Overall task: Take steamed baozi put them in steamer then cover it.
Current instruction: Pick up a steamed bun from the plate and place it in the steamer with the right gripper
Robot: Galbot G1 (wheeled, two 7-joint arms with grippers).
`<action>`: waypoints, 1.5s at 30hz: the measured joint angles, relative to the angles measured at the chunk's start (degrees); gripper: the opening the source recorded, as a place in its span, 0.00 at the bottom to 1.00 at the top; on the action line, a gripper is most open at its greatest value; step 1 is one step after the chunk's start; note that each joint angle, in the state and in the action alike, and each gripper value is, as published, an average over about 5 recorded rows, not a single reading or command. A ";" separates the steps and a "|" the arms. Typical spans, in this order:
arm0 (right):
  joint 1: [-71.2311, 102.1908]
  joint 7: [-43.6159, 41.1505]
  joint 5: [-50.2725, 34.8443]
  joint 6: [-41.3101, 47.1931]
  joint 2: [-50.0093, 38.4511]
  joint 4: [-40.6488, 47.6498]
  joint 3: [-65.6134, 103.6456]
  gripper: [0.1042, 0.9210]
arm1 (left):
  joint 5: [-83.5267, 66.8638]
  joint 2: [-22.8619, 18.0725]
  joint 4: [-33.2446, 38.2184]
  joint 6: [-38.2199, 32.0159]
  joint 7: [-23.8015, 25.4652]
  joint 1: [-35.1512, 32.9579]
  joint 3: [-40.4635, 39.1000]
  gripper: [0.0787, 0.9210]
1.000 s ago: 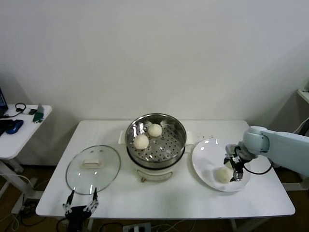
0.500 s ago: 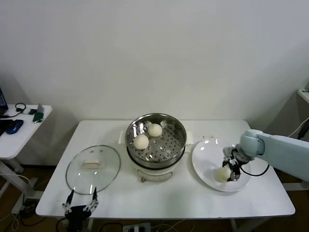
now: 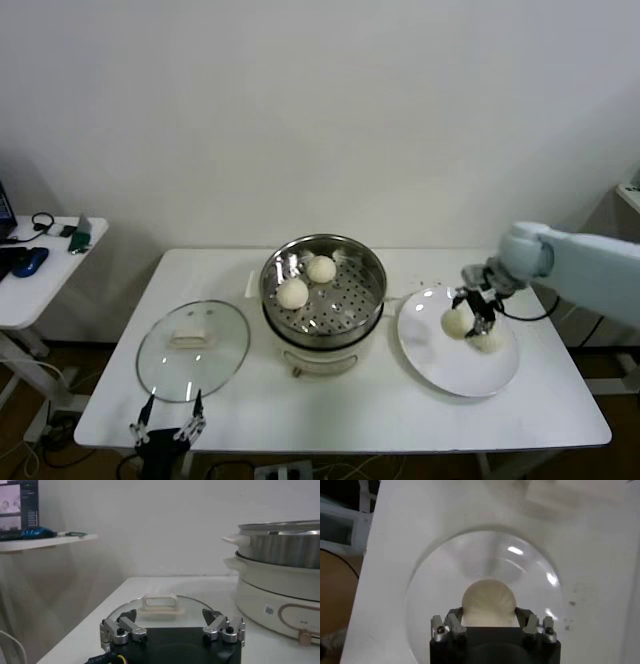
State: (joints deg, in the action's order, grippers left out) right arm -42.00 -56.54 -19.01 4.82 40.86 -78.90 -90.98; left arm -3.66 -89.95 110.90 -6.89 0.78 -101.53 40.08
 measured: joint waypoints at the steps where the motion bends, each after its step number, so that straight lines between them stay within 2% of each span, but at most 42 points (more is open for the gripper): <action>1: -1.99 -0.46 -0.36 -1.36 0.80 -0.22 -0.30 0.73 | 0.05 -0.02 0.03 -0.02 -0.02 -0.06 0.01 0.88; 11: -13.27 -3.05 0.34 -14.33 10.45 -4.17 1.27 0.73 | 0.17 -0.38 0.38 -0.16 -0.29 -0.63 0.10 0.88; 21: -9.96 -1.47 8.02 -22.46 20.36 -5.72 2.49 0.73 | 0.14 -0.64 0.48 -0.48 -0.49 -1.19 0.59 0.88; 33: 0.88 1.50 18.49 -27.42 28.32 -1.42 3.50 0.73 | 0.04 -0.59 0.54 -0.48 -0.53 -1.60 1.07 0.88; 42: 6.26 3.53 22.89 -29.32 31.70 3.08 4.76 0.73 | 0.05 -0.61 0.47 -0.57 -0.60 -1.57 0.89 0.88; 45: 7.21 4.21 23.75 -29.95 32.21 4.24 5.15 0.77 | 0.05 -0.60 0.40 -0.66 -0.62 -1.61 0.83 0.88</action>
State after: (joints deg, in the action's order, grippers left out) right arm -34.79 -52.33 4.75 -25.13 73.08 -74.66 -85.83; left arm -3.61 -90.55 111.30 -7.54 0.16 -103.14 40.90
